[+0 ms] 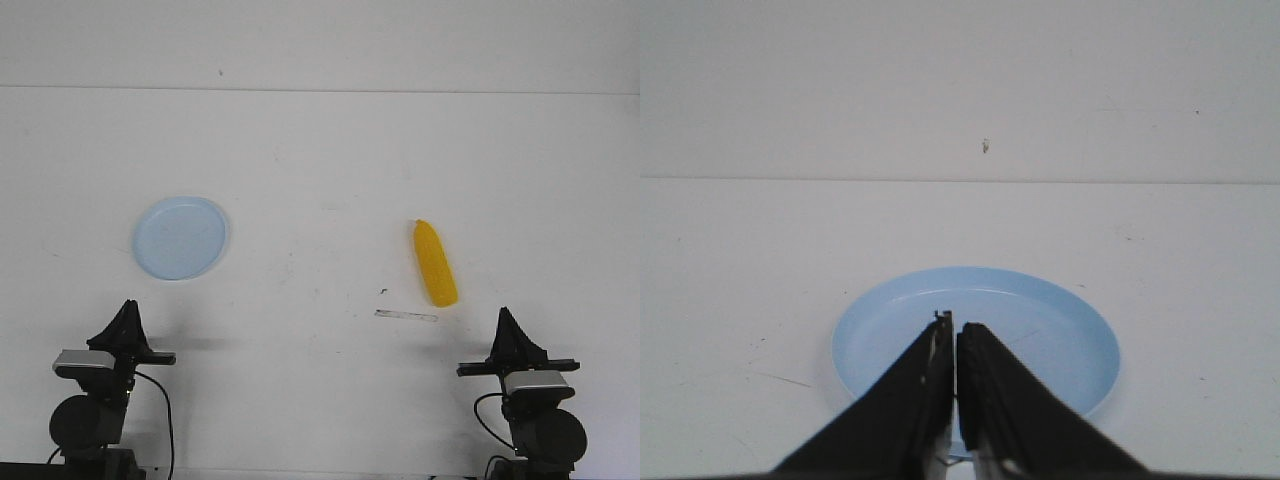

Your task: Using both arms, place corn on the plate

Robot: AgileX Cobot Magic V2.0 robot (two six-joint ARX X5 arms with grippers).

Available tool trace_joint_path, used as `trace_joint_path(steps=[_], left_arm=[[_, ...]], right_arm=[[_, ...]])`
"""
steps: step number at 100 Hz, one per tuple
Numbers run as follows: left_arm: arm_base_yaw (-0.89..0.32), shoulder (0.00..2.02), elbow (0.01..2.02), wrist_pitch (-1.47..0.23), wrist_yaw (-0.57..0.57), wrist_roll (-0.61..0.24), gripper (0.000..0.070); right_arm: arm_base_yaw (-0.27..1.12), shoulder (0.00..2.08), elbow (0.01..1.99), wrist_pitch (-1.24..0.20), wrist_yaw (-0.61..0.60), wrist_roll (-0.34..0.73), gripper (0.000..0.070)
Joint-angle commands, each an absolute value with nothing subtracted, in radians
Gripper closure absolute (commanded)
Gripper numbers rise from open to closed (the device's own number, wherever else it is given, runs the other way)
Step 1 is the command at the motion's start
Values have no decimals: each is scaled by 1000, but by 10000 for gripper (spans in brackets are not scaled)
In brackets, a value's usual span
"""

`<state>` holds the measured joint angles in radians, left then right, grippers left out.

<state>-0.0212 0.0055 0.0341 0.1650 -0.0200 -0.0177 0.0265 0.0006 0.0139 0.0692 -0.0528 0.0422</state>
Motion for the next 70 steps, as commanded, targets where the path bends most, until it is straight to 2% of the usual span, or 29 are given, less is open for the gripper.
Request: trace_joint_path(steps=[1,35,52,70], left_arm=[[-21,3,13,179,-19,-20,699],[-21,3,14,190,-19,-24,699],[-21,4,31,249,-30,-173,699],[-21,16,123,210,-30,-168,699]], right_arm=[[29,1,13,79,-52,52,695],[29,1,13,79,-52,52,695],[29,1,13,79,-52,52,695],[29,1,13,79,-52,52,695]])
